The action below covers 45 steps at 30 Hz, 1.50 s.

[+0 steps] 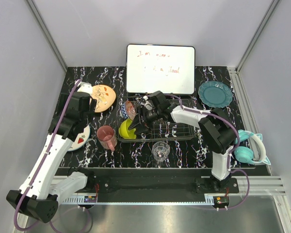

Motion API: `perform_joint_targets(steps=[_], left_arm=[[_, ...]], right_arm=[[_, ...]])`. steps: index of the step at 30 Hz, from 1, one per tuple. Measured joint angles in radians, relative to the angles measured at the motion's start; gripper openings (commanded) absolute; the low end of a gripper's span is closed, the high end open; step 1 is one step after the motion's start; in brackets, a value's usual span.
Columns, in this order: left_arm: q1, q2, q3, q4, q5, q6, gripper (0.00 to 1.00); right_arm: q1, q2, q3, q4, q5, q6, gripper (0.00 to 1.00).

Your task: Load the mixed dishes into the dish rack

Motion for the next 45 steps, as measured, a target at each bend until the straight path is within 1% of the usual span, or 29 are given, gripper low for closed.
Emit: perform_joint_targets(steps=[3,6,7,8,9,10,11,14,16,19,21,26,27,30,32,36,41,45], left_arm=[[0.0,0.0,0.0,0.001,0.0,0.0,0.99],[0.0,0.002,0.0,0.006,0.0,0.0,0.99],[0.0,0.005,0.001,0.007,0.0,0.0,0.99],[0.0,0.007,0.002,0.008,0.0,0.001,0.99],[0.0,0.008,0.002,0.009,0.001,0.001,0.99],[0.0,0.008,0.002,0.009,0.002,0.001,0.99],[0.0,0.008,0.002,0.01,0.003,0.002,0.99],[0.0,0.005,0.002,0.01,0.008,0.004,0.99],[0.0,0.005,0.0,0.013,0.017,0.004,0.99],[0.0,0.024,-0.002,0.02,0.021,0.005,0.99],[0.0,0.06,-0.001,0.032,0.019,0.005,0.98],[0.0,0.15,0.025,0.036,0.051,-0.002,0.98],[0.0,0.158,0.039,0.037,0.058,-0.003,0.98],[0.0,0.163,0.073,0.042,0.071,-0.004,0.98],[0.0,0.163,0.085,0.049,0.073,-0.004,0.98],[0.0,0.162,0.085,0.053,0.078,-0.004,0.98],[0.0,0.153,0.084,0.053,0.079,-0.003,0.99],[0.002,0.134,0.076,0.064,0.08,0.003,0.99]], right_arm=[[-0.003,-0.04,0.018,-0.085,0.026,-0.061,0.59],[-0.022,-0.126,0.026,-0.197,0.079,-0.133,0.74],[-0.034,-0.159,0.03,-0.23,0.11,-0.152,0.81],[-0.053,-0.22,0.039,-0.293,0.179,-0.203,0.84],[-0.077,-0.247,0.044,-0.317,0.209,-0.219,0.88],[-0.098,-0.291,0.059,-0.367,0.299,-0.258,0.96],[-0.115,-0.338,0.073,-0.411,0.407,-0.298,1.0],[-0.147,-0.47,0.115,-0.52,0.743,-0.407,1.0],[-0.167,-0.522,0.136,-0.565,0.879,-0.453,1.0],[-0.248,-0.549,0.151,-0.62,0.998,-0.485,1.0],[-0.334,-0.54,0.135,-0.65,1.044,-0.48,0.99],[-0.6,-0.534,0.016,-0.693,1.07,-0.373,0.97],[-0.672,-0.528,-0.01,-0.7,1.065,-0.338,0.97],[-0.793,-0.5,-0.056,-0.689,1.041,-0.254,0.97],[-0.835,-0.476,-0.076,-0.669,1.022,-0.203,0.96],[-0.874,-0.421,-0.103,-0.588,0.98,-0.126,0.94],[-0.898,-0.328,-0.119,-0.486,0.935,-0.053,0.92],[-0.898,-0.3,-0.193,-0.383,0.921,0.003,0.9]])
